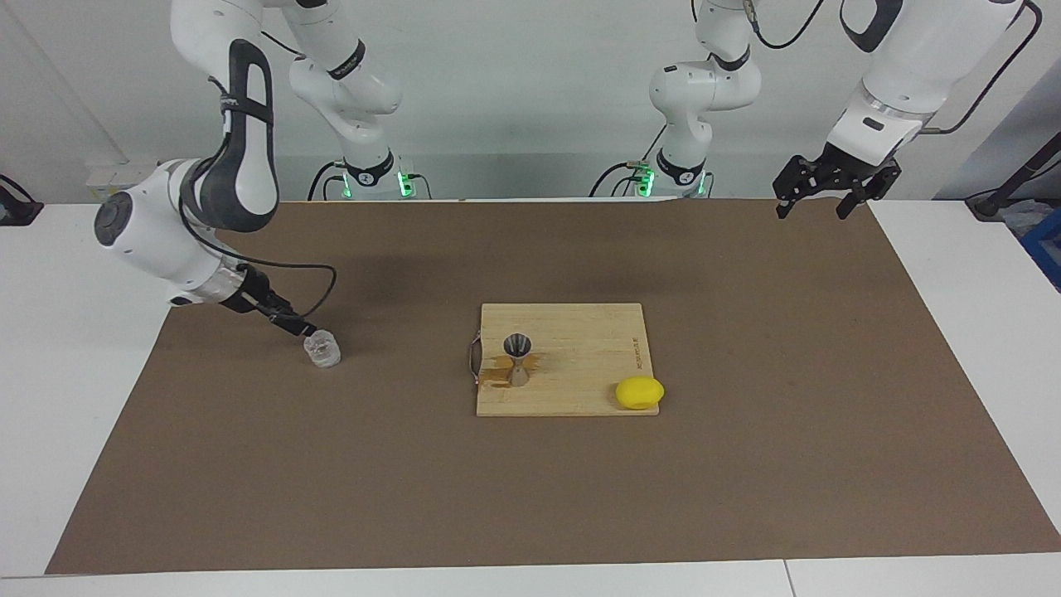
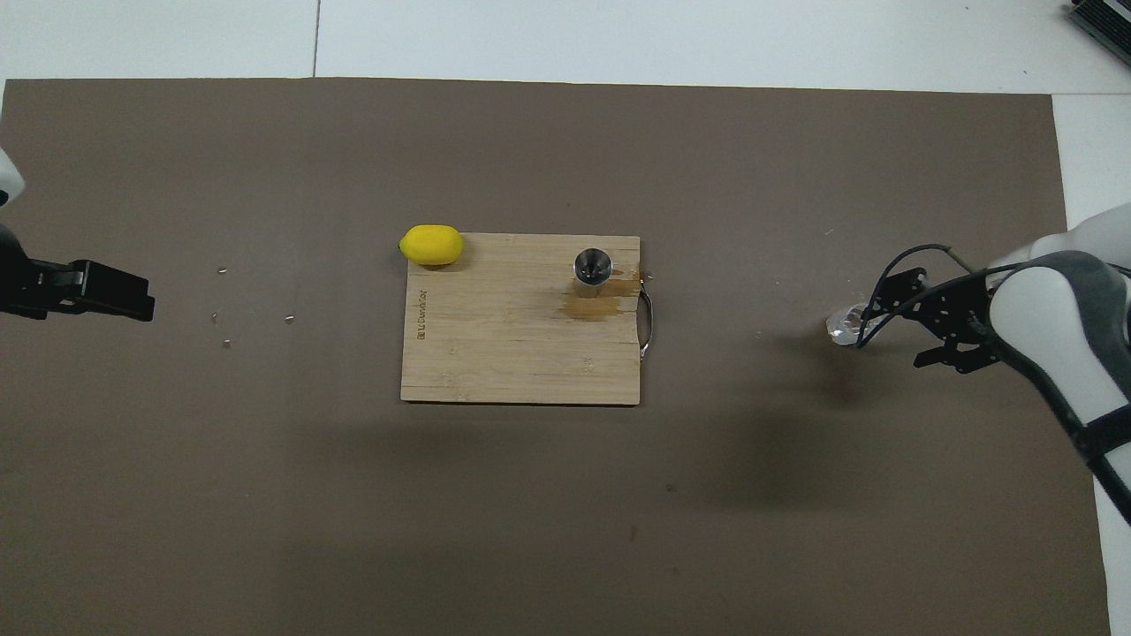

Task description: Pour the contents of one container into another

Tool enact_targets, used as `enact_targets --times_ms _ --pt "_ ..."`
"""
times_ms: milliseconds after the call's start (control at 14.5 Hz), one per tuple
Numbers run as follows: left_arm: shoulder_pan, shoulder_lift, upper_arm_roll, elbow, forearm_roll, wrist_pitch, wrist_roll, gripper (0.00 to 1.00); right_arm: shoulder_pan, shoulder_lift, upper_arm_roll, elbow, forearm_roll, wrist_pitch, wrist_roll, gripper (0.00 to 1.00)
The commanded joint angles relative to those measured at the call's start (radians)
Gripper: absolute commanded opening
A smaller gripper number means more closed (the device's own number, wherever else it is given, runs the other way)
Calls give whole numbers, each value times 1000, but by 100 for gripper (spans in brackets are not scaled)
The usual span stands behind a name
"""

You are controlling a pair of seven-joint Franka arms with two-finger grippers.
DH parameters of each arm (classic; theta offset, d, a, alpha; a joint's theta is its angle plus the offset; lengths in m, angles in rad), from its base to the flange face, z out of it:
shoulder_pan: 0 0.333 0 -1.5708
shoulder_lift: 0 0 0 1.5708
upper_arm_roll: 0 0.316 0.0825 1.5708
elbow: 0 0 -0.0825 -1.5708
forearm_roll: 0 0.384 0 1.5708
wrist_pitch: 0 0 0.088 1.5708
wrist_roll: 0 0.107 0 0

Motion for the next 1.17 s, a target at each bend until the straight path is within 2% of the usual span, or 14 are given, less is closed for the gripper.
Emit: enact_targets --times_ms 0,207,345,483,622,829,1105 --pt "9 -29 -4 -30 15 7 3 100 74 -22 0 9 -71 -9 -46 100" --pt "9 -29 -4 -30 15 7 3 100 157 -70 0 9 -177 -9 -41 100" --pt "9 -29 -4 -30 15 7 3 100 176 -125 0 12 -191 -15 -41 100" --pt "9 -29 -4 -30 15 7 3 100 176 -177 1 44 -191 -70 -44 100" --pt "9 -29 -4 -30 15 7 3 100 176 -194 0 137 -191 -168 -46 100" --pt "9 -29 -4 -30 15 7 3 100 168 -179 0 306 -212 -308 -49 100" --pt "9 -29 -4 -30 15 7 3 100 174 -171 3 441 -270 -434 -50 100"
